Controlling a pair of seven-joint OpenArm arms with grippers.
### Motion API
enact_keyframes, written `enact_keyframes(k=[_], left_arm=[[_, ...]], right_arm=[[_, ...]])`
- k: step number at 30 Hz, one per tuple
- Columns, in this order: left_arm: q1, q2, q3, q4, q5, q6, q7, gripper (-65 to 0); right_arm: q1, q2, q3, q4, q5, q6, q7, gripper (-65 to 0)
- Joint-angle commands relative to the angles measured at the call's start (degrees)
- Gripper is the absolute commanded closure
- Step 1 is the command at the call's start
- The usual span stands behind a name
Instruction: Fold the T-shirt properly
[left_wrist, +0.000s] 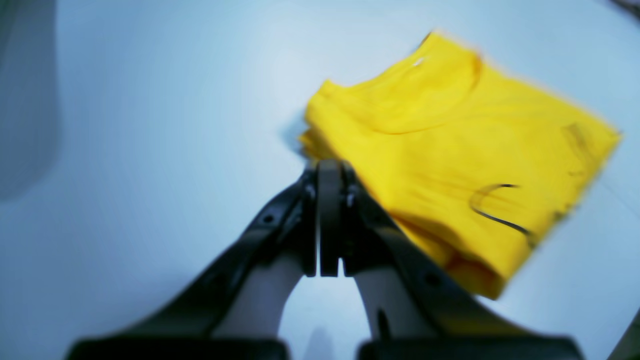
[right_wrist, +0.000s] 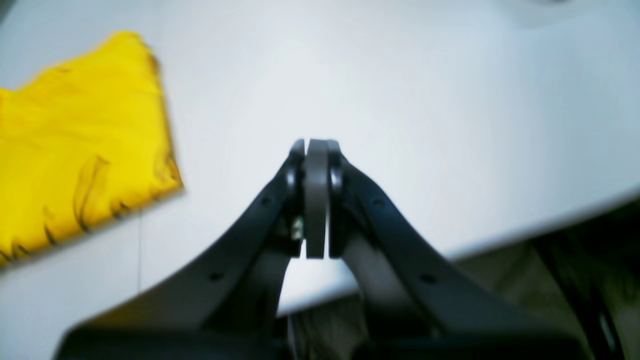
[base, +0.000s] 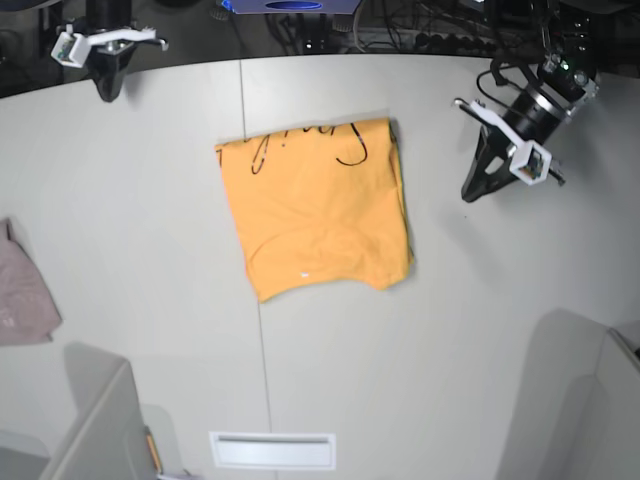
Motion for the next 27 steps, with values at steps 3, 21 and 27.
enact_keyframes(k=[3,21,27], left_arm=[[6.7,-0.7,2.1,-3.8,-1.2,-0.3,-16.1,0.0],[18.1,-0.3,10.9,-47.4,13.9,-0.3,-46.4,0.0],[8.7,-0.1,15.8,-67.0,13.7,-0.1,-46.1,0.0]], right_arm=[[-4.2,-0.2,-0.2,-0.3,0.2,0.8,-0.3,0.0],[-5.2,2.4,-5.1,-20.5,0.1,0.8,-26.6,0.0],[6.3,7.2,-14.9,-41.4,0.1,0.8,-26.5,0.0]])
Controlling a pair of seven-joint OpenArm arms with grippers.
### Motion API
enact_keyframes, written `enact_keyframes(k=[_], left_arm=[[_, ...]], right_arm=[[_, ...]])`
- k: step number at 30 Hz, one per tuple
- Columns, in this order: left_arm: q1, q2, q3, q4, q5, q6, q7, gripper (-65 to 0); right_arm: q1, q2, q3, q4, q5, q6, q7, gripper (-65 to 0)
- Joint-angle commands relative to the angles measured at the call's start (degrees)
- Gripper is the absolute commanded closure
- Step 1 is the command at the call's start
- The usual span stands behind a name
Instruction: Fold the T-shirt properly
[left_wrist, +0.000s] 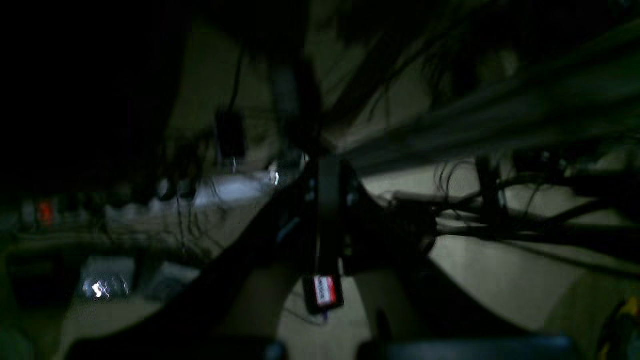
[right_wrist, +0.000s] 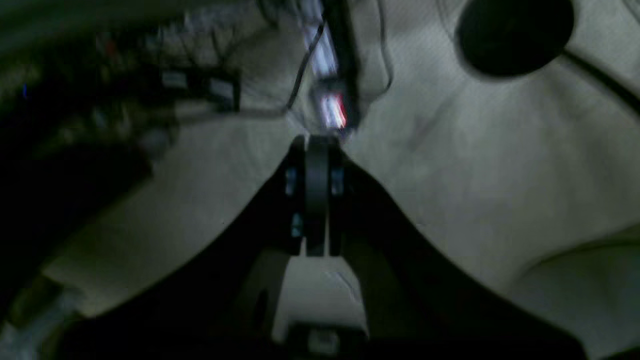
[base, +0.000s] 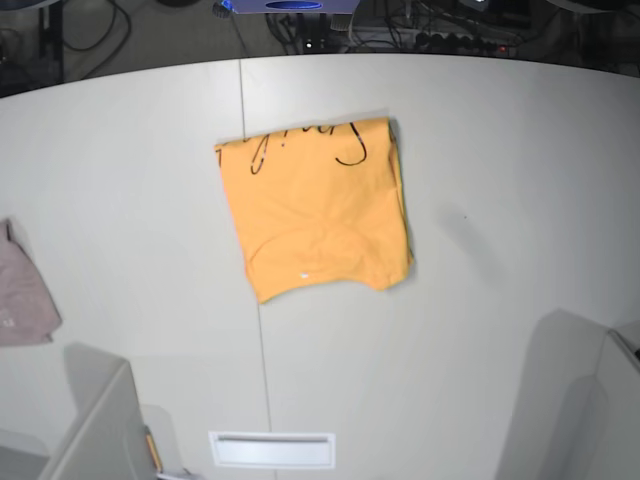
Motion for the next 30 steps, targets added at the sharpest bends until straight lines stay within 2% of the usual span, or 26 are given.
enact_keyframes(k=[1,4,7,9,11,13,16,19,25,30], left_arm=[[-1.0,-0.3,-0.1,-3.3,-0.3,1.0,-1.3,0.0],[-8.0,0.7,-0.1,-15.9,-0.2,4.9,-1.2,0.0],[-15.5,1.1,-0.1,-28.4,-0.2,7.5,-1.1,0.0],[-19.5,1.9,-0.1,-34.6,-0.2,10.4,-1.1,0.0],[-22.3,2.8,0.4,-38.0,0.9,13.7,-0.6,0.0],[-24.3,3.5,2.3,-38.6,4.3,17.2,4.5,0.0],[-26.5,5.6,4.7,-36.5,8.8,23.7,13.6,0.0],[-27.2,7.4,5.2,-33.9,11.9,28.3,16.5,0.0],[-28.6,8.6,5.1,-34.0,11.9,29.4,16.7,0.0],[-28.8,8.6,5.0,-34.0,11.9,29.7,16.4,0.0]], right_arm=[[2.0,1.5,-1.8,-2.7,0.3,0.3,0.4,0.0],[12.8,4.7,-10.3,-17.3,0.3,0.3,0.5,0.0],[23.7,5.8,-20.3,-34.6,0.3,0.3,3.2,0.0],[29.9,4.9,-26.4,-46.3,0.4,0.3,10.1,0.0],[33.9,2.5,-30.3,-56.0,0.8,0.3,18.9,0.0],[36.3,0.8,-31.8,-62.0,0.7,0.3,25.4,0.0],[37.6,-0.5,-33.1,-63.1,0.4,0.3,26.5,0.0],[37.9,-0.5,-35.4,-63.1,0.4,0.3,26.5,0.0],[37.9,0.0,-38.0,-63.1,0.4,0.3,26.5,0.0],[37.7,0.0,-37.5,-63.1,0.6,0.3,26.5,0.0]])
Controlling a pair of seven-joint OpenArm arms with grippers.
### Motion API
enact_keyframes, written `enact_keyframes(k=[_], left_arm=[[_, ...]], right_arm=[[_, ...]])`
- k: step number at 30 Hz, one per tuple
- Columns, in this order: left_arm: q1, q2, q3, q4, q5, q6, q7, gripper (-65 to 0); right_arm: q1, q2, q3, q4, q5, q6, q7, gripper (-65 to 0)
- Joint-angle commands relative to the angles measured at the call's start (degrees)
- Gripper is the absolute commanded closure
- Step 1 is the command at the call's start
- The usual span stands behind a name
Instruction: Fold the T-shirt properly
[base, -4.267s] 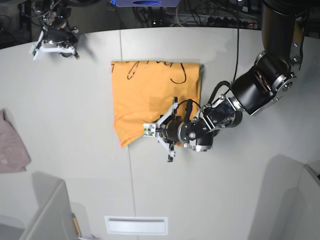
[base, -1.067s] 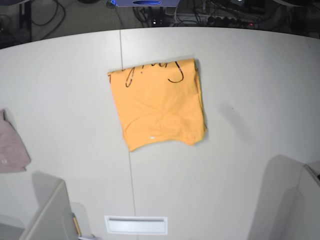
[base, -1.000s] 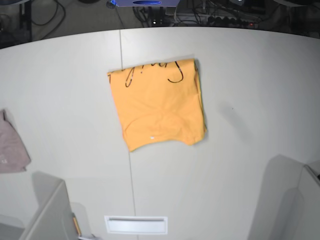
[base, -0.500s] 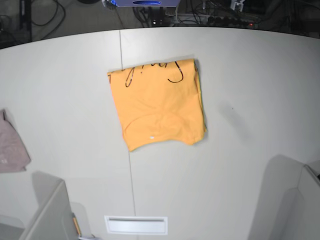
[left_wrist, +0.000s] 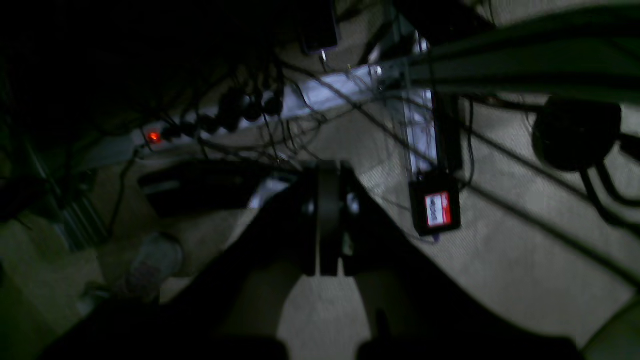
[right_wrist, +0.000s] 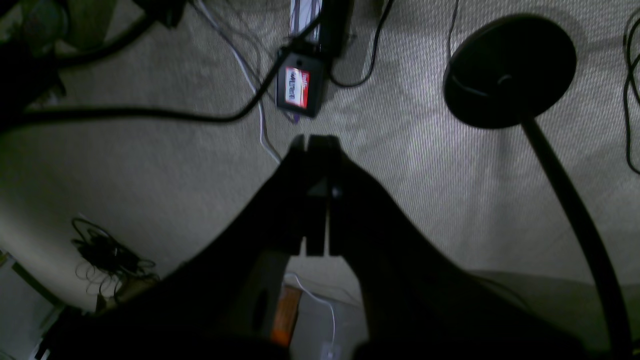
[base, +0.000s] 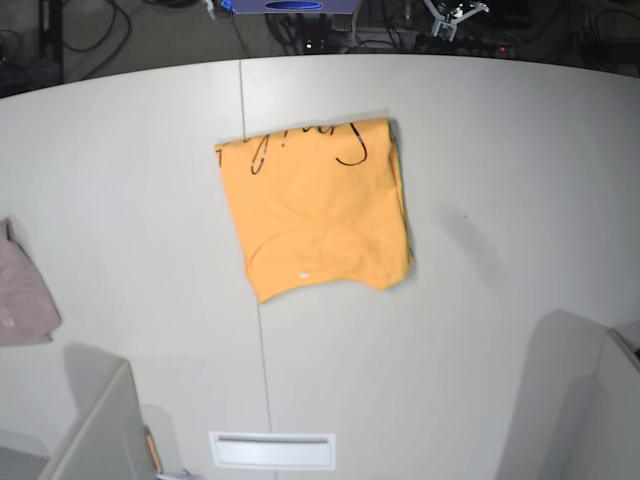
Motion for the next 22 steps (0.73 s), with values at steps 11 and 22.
enact_keyframes(k=[11,22], left_arm=[[-0.4,-0.6,-0.1,-0.1,0.1,0.0,0.0,0.0],[-0.9,-0.4,-0.1,-0.2,0.1,0.0,0.0,0.0]], right_arm=[[-0.5,-0.2,-0.2,-0.1,-0.1,0.4,0.3,0.0],[-0.4,-0.7,-0.3,-0.1,-0.1,0.4,0.3,0.0]])
